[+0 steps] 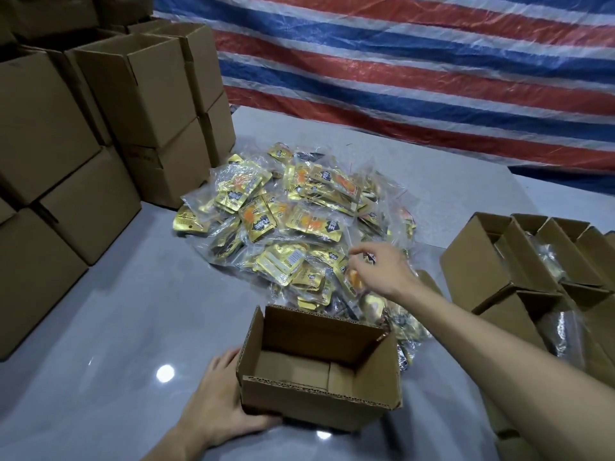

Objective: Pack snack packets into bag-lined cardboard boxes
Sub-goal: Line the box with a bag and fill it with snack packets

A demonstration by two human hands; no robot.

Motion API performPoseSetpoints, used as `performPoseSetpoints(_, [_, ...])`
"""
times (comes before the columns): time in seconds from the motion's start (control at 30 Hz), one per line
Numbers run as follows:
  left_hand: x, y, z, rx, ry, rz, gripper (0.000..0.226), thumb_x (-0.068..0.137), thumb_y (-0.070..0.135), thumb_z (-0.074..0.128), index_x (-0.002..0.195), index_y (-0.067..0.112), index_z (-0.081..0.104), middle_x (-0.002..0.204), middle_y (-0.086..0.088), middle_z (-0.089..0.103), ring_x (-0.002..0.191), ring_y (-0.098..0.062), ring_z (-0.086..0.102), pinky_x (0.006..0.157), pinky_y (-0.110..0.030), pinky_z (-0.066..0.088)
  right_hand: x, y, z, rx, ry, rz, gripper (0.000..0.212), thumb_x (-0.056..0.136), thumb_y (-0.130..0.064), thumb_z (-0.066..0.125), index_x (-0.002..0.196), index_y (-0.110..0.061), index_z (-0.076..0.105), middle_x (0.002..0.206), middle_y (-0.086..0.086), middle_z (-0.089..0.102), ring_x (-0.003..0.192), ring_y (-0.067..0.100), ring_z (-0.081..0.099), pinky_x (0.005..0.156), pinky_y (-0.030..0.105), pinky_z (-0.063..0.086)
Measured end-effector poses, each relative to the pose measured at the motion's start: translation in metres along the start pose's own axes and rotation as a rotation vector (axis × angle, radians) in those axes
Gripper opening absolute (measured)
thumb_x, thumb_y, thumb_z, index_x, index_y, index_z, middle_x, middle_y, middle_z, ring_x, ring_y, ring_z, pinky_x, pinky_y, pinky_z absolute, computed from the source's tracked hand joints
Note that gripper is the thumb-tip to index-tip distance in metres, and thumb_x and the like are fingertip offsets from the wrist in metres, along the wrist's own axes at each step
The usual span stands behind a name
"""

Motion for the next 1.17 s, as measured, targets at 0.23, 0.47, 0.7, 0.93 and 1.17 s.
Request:
performPoseSetpoints(0.23, [0.000, -0.001, -0.002, 0.062, 0.010, -0.031, 0.073, 0.050, 0.086, 0.075, 0.111, 0.049, 0.057, 0.115, 0.039, 0.046, 0.111, -0.005, 0.048, 0.091, -0.030, 0.048, 0.022, 0.009, 0.016, 0.102, 0.111, 0.165, 0.029, 0.101, -0.011, 0.050, 0.120, 0.006, 0.064, 0.083, 0.020, 0.068, 0.057, 0.021, 0.055, 0.065, 0.046, 0.059])
performPoseSetpoints(0.47, [-0.002, 0.005, -0.005, 0.086, 0.014, -0.025, 0.080, 0.050, 0.094, 0.065, 0.120, 0.060, 0.045, 0.123, 0.048, 0.036, 0.111, 0.012, 0.035, 0.090, -0.018, 0.039, 0.002, 0.006, -0.048, 0.247, 0.420, 0.162, 0.022, 0.084, -0.001, 0.071, 0.078, -0.022, 0.075, 0.081, -0.005, 0.070, 0.087, 0.016, 0.066, 0.084, 0.036, 0.058])
performPoseSetpoints(0.7, [-0.001, 0.005, -0.001, 0.109, -0.004, 0.010, 0.084, 0.053, 0.091, 0.068, 0.123, 0.048, 0.051, 0.119, 0.040, 0.042, 0.114, -0.002, 0.043, 0.097, -0.028, 0.039, 0.007, 0.005, -0.083, 0.572, 0.471, 0.264, 0.019, 0.096, -0.004, 0.053, 0.111, 0.001, 0.063, 0.098, 0.009, 0.066, 0.087, 0.025, 0.069, 0.086, 0.048, 0.060])
performPoseSetpoints(0.93, [0.000, 0.003, 0.001, 0.109, -0.010, 0.014, 0.083, 0.055, 0.092, 0.065, 0.123, 0.045, 0.057, 0.125, 0.029, 0.052, 0.120, -0.004, 0.045, 0.103, -0.032, 0.037, 0.005, -0.026, -0.087, 1.328, 0.238, 0.353, 0.015, 0.097, -0.011, 0.051, 0.111, -0.008, 0.055, 0.104, 0.009, 0.061, 0.073, 0.021, 0.065, 0.077, 0.039, 0.058])
performPoseSetpoints(1.17, [0.000, 0.005, 0.001, 0.128, -0.010, -0.001, 0.081, 0.056, 0.093, 0.063, 0.122, 0.047, 0.053, 0.123, 0.029, 0.050, 0.119, -0.003, 0.043, 0.101, -0.027, 0.034, -0.014, -0.065, -0.120, 1.088, 0.161, 0.163, 0.034, 0.082, 0.004, 0.072, 0.116, 0.002, 0.068, 0.087, 0.005, 0.068, 0.052, 0.007, 0.056, 0.071, 0.022, 0.053])
Point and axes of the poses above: each hand's wrist, its own x-axis towards the middle knuckle, its own z-axis out of the palm, y = z × x, the point moved 9 cm from there along x, towards the middle knuckle
